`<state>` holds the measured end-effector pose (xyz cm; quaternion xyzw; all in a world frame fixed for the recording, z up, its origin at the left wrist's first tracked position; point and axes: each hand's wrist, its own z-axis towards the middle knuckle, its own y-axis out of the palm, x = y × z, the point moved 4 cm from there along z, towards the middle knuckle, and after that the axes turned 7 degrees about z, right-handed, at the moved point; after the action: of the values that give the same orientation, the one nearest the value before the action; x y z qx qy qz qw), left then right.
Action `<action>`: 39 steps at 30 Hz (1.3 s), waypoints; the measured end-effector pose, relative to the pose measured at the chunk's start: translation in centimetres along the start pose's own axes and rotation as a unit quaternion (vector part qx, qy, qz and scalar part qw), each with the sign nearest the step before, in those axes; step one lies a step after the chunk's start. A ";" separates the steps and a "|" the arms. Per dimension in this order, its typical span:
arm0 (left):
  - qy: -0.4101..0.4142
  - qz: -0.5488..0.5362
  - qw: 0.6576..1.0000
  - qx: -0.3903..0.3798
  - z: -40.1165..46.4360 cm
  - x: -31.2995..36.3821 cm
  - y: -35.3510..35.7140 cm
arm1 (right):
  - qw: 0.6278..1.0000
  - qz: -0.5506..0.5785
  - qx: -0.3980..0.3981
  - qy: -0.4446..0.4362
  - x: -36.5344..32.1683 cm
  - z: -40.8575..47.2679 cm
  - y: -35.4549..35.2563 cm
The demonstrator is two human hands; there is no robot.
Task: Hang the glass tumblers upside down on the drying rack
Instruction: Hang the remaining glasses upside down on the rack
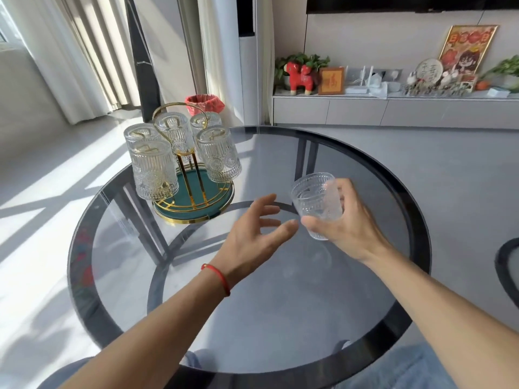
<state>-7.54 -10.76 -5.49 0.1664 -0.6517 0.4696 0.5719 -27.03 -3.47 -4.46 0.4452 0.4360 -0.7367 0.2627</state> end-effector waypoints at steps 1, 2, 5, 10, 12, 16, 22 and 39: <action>-0.026 -0.046 0.999 -0.006 0.0 0.0 0.0 | 0.999 0.002 -0.038 -0.020 -0.9 -0.3 1.1; -0.042 -0.071 0.997 -0.004 0.0 0.0 -0.2 | 0.997 -0.010 -0.071 -0.037 -1.7 -0.6 2.2; -0.070 -0.092 0.992 0.057 -0.1 -0.1 -2.2 | 0.991 -0.028 -0.113 -0.062 -3.1 -1.2 4.9; -0.104 -0.302 0.946 0.054 -0.4 -0.9 -6.0 | 0.959 0.224 -0.150 0.091 -3.5 -0.8 7.4; -0.079 -0.348 0.934 0.037 -0.5 -0.8 -7.1 | 0.948 0.269 -0.147 0.092 -4.3 -0.6 8.4; -0.079 -0.208 0.970 0.093 -0.8 -1.3 -9.4 | 0.979 0.196 -0.054 0.009 -8.7 1.5 8.2; -0.029 0.380 0.918 0.108 -1.7 -3.2 -10.5 | 0.986 -0.057 -0.006 -0.157 -17.5 5.2 8.7; -0.050 0.518 0.854 0.013 -1.7 -4.4 -8.6 | 0.936 -0.294 -0.099 -0.168 -17.8 8.6 17.3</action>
<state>1.23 -15.11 -6.01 -0.1644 -0.6654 0.6972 0.2101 -8.97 -19.35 6.10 0.1385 0.5671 -0.7986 0.1466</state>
